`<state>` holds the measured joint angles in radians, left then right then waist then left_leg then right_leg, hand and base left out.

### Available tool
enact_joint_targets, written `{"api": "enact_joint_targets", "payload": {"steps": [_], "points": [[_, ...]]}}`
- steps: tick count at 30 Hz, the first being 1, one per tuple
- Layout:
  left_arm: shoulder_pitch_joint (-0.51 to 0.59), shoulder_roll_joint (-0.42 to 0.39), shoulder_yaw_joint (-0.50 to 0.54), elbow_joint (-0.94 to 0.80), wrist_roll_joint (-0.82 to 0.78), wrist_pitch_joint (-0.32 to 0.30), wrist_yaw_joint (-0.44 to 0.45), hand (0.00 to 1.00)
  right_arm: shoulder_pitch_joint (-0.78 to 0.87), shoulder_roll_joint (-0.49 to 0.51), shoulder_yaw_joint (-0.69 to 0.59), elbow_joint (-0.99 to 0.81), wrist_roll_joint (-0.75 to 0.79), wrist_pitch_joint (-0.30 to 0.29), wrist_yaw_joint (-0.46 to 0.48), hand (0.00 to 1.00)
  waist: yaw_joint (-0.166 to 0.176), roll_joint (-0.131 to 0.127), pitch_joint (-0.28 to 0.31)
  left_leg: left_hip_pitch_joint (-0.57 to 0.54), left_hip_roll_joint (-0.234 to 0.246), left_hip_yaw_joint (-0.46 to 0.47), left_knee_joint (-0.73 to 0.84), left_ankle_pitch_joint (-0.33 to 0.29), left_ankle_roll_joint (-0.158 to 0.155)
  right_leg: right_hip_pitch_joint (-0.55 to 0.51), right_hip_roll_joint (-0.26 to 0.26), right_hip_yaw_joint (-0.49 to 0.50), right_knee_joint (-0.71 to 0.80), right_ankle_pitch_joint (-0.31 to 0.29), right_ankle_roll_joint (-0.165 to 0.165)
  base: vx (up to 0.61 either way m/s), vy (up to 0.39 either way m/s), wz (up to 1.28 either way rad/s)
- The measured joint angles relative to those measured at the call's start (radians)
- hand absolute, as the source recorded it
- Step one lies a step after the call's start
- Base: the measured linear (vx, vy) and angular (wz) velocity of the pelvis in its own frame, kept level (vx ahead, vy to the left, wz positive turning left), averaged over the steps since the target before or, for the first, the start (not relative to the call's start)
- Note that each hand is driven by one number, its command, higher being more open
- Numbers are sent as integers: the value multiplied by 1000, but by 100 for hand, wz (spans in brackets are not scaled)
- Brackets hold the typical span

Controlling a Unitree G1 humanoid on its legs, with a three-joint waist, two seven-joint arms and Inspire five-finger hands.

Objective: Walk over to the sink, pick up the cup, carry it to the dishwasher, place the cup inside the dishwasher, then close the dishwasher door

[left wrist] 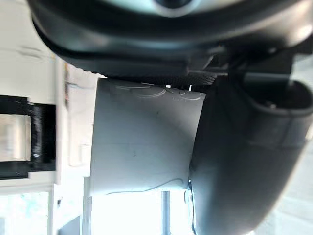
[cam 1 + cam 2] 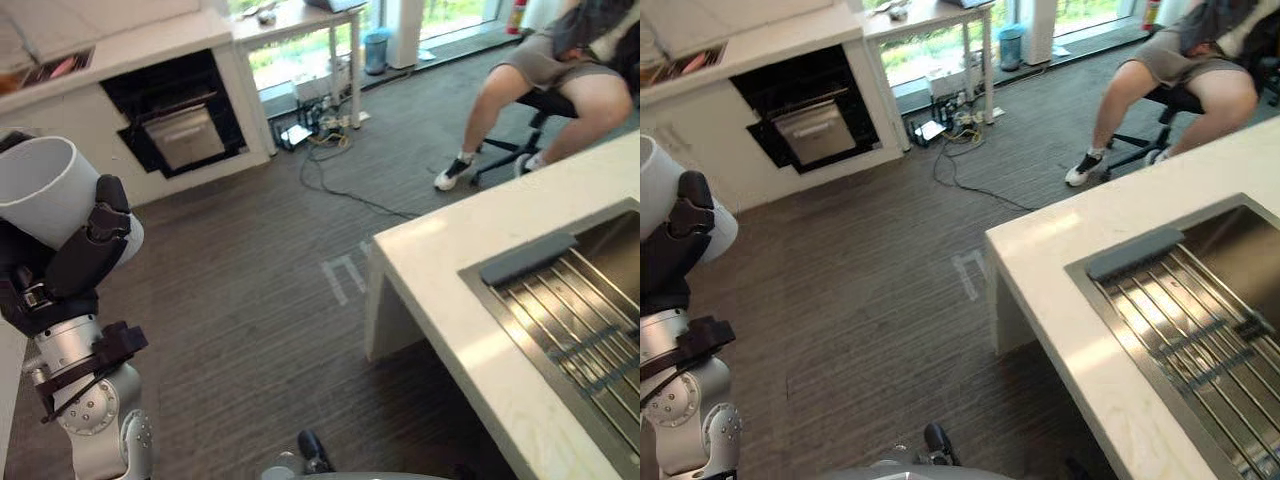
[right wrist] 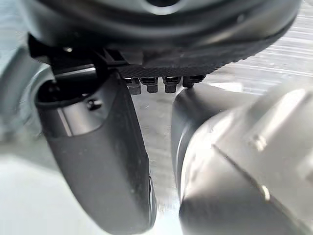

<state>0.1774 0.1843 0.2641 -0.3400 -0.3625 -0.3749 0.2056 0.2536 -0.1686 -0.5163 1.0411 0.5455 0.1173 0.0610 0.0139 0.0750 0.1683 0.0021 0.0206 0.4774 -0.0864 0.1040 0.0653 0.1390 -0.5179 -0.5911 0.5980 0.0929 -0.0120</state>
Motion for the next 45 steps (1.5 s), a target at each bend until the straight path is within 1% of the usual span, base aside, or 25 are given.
{"api": "enact_joint_targets", "payload": {"steps": [1,2,3,4,5,7,10,12,13,14,15,16,17,18,20,21,24,27,28,32,36,41,43,44,45], "points": [[-2,-2,-28,14,-1,0,-1,0,-2,13,1,-10,-1,-1,3,100,-6,-5,4,-8,-3,-49,-1,-2,2,-25,49,83,18,-87,30,88,5,216],[-9,-2,-82,51,-12,4,-4,0,-1,39,9,-24,-6,-12,11,100,-12,-19,8,-20,-20,-141,-2,-3,4,-67,148,225,17,-198,51,94,-38,222],[-11,-2,-139,80,-39,20,-13,0,-3,57,30,-24,-29,-31,13,100,-16,-39,9,-22,-41,-210,-4,-4,6,-95,223,323,-17,-260,83,110,-36,220],[-11,-2,-167,87,-54,36,-14,0,-5,60,44,-24,-39,-43,12,100,-16,-44,8,-23,-51,-236,-4,-6,8,-108,250,348,-39,-281,101,148,-30,202],[-11,-1,-214,99,-68,62,-17,0,-17,59,67,-24,-62,-61,6,100,-15,-49,6,-22,-65,-272,-4,-9,13,-149,280,373,-80,-308,136,178,-25,157],[-16,7,-263,101,-93,101,-39,0,-64,54,97,-18,-82,-68,-4,100,-13,-49,4,-15,-71,-307,-3,-20,29,-222,317,436,-169,-319,157,222,-41,146],[-53,29,-321,107,-212,164,-76,0,-111,59,118,-1,-81,-47,0,100,-16,-47,3,14,-52,-388,5,-37,33,-281,376,562,-305,-309,162,214,-96,98],[-82,27,-361,133,-289,202,-83,0,-118,65,123,12,-82,-32,5,100,-17,-41,2,33,-7,-414,36,-74,10,-300,423,611,-359,-269,158,292,-196,80],[-100,14,-385,166,-323,235,-101,0,-111,75,133,12,-82,-18,13,100,-22,-44,0,45,34,-431,94,-130,-20,-310,457,627,-393,-212,158,296,-237,56],[-102,11,-397,177,-329,242,-105,0,-105,79,136,10,-82,-14,16,100,-26,-47,-5,46,43,-443,125,-149,-34,-311,465,634,-411,-184,152,399,-317,48],[-107,8,-414,187,-336,259,-114,0,-90,86,141,6,-84,-11,23,100,-30,-61,-16,43,47,-456,164,-177,-52,-308,466,650,-443,-134,145,355,-305,52],[-118,17,-442,189,-360,288,-134,0,-63,101,153,0,-101,-8,32,100,-36,-111,-44,38,27,-463,203,-221,-76,-298,435,678,-445,7,122,368,-326,73],[-121,25,-466,192,-368,304,-152,0,-38,112,160,11,-104,15,44,100,-45,-142,-73,41,31,-421,218,-266,-93,-277,409,687,-424,-18,137,388,-386,82],[-121,-10,-482,191,-369,319,-173,0,-34,126,111,32,-73,43,52,100,-60,-117,-81,50,103,-304,249,-282,-121,-244,426,666,-434,-70,122,367,-384,57],[-142,-71,-507,192,-367,346,-192,0,-16,104,89,32,-26,69,74,100,-74,-62,-90,48,135,-265,254,-263,-160,-236,440,641,-433,-88,109,328,-298,31],[-162,-81,-524,192,-367,362,-208,0,-6,100,86,31,-4,78,62,100,-84,-49,-99,65,134,-254,237,-250,-167,-219,437,628,-429,-109,105,204,-117,26],[-207,-67,-529,191,-367,363,-243,0,23,101,93,31,63,81,50,100,-87,-45,-103,99,127,-248,222,-246,-167,-193,429,606,-405,-160,104,121,-62,26],[-227,-19,-527,199,-366,363,-253,0,28,103,94,31,99,76,46,100,-106,-41,-107,65,123,-247,239,-241,-164,-192,420,561,-406,-172,103,-4,-49,38],[-313,51,-548,309,-365,349,-292,0,38,124,110,43,119,-6,27,100,-139,-72,-139,108,63,-191,39,-115,-144,-194,395,574,-406,-175,107,-19,-12,22],[-312,52,-548,325,-365,339,-298,0,38,125,110,43,119,-6,27,100,-139,-72,-137,109,64,-192,45,-114,-143,-194,395,574,-406,-176,106,0,0,0],[-268,24,-535,476,-366,314,-299,0,44,130,101,43,120,-6,48,100,-139,-71,-132,108,67,-207,59,-116,-143,-179,393,553,-418,-174,105,0,-3,10],[-122,-44,-429,685,-366,311,-250,0,58,139,89,42,120,-1,108,100,-127,-66,-95,85,89,-228,146,-164,-143,-144,382,499,-427,-183,95,-12,-21,13],[-96,-52,-372,764,-365,312,-204,0,46,135,79,46,138,5,153,100,-114,-89,-61,55,75,-201,250,-220,-138,-195,322,446,-289,-242,107,-43,33,0],[-97,-56,-363,777,-365,312,-193,0,38,134,79,52,138,5,154,100,-116,-100,-55,38,78,-165,292,-240,-130,-201,310,441,-268,-260,102,-32,82,41],[-97,-64,-364,777,-365,315,-177,0,31,116,79,66,138,9,154,100,-120,-97,-55,15,79,-98,377,-280,-82,-187,281,414,-253,-278,111,8,110,78]]}}
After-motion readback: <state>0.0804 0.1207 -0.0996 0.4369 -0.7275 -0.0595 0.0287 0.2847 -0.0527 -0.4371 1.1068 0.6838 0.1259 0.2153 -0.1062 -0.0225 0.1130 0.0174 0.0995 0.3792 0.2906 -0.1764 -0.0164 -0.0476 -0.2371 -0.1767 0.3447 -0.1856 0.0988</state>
